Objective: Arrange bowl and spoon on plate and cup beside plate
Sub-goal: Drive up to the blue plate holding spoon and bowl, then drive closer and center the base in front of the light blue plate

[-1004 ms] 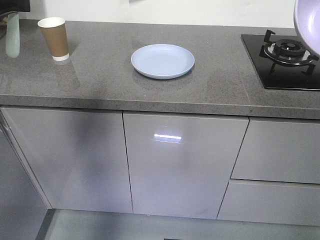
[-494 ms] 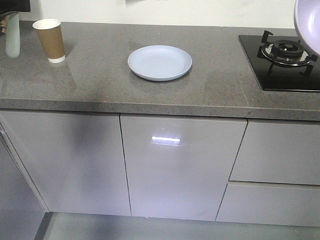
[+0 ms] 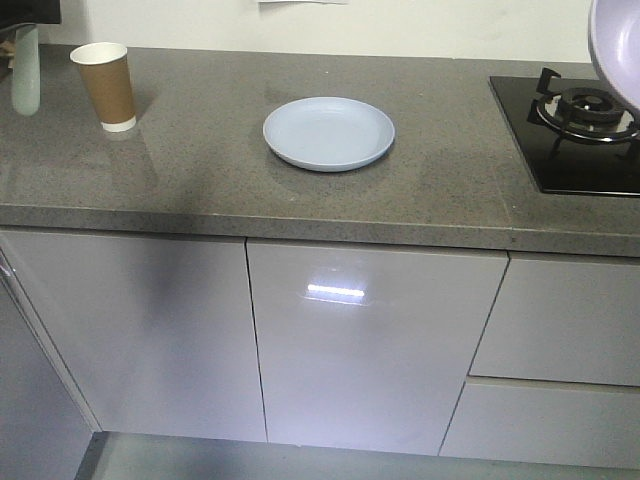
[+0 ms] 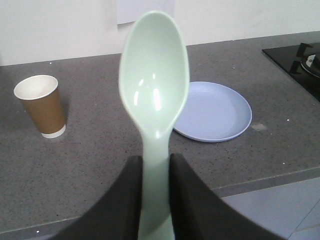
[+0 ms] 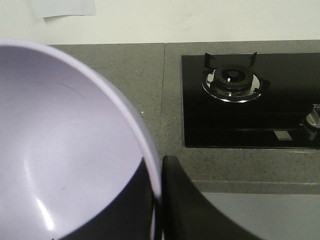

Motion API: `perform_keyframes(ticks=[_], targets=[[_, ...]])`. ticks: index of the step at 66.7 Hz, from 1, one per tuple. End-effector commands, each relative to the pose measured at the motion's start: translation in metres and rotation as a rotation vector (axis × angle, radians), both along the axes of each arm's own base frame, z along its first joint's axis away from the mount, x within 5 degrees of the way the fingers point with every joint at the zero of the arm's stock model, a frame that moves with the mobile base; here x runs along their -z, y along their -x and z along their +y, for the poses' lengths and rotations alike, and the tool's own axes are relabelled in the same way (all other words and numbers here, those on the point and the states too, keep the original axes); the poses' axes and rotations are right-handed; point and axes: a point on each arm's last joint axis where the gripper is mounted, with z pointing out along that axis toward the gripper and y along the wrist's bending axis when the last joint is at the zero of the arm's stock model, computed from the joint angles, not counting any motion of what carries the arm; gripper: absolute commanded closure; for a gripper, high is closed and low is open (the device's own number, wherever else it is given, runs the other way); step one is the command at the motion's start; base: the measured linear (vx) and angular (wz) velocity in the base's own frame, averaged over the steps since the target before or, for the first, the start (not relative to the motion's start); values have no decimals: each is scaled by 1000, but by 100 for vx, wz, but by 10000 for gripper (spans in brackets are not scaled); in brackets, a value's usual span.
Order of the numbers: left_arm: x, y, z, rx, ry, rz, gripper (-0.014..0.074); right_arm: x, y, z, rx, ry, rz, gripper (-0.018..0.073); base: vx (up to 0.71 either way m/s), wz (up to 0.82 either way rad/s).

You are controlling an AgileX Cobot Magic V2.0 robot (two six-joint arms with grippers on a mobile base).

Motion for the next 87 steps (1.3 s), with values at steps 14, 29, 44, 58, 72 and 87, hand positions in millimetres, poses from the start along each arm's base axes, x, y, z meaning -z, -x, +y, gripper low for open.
perform_keyframes(ticks=[14,29,44,58,72,87], targets=[[-21,9,0,1,40,-115,603,-15,4,0,6,10,-111,570,10,6],[-21,9,0,1,40,-115,603,-15,4,0,6,10,-111,570,12,1],[-21,9,0,1,40,-115,603,-15,4,0,6,10,-111,570,12,-5],[-21,9,0,1,40,-115,603,-15,4,0,6,10,-111,570,11,-6],[-21,9,0,1,40,-115,603,-15,4,0,6,10,-111,570,11,-1],[-21,9,0,1,40,-115,603,-15,4,0,6,10,-111,570,9,0]])
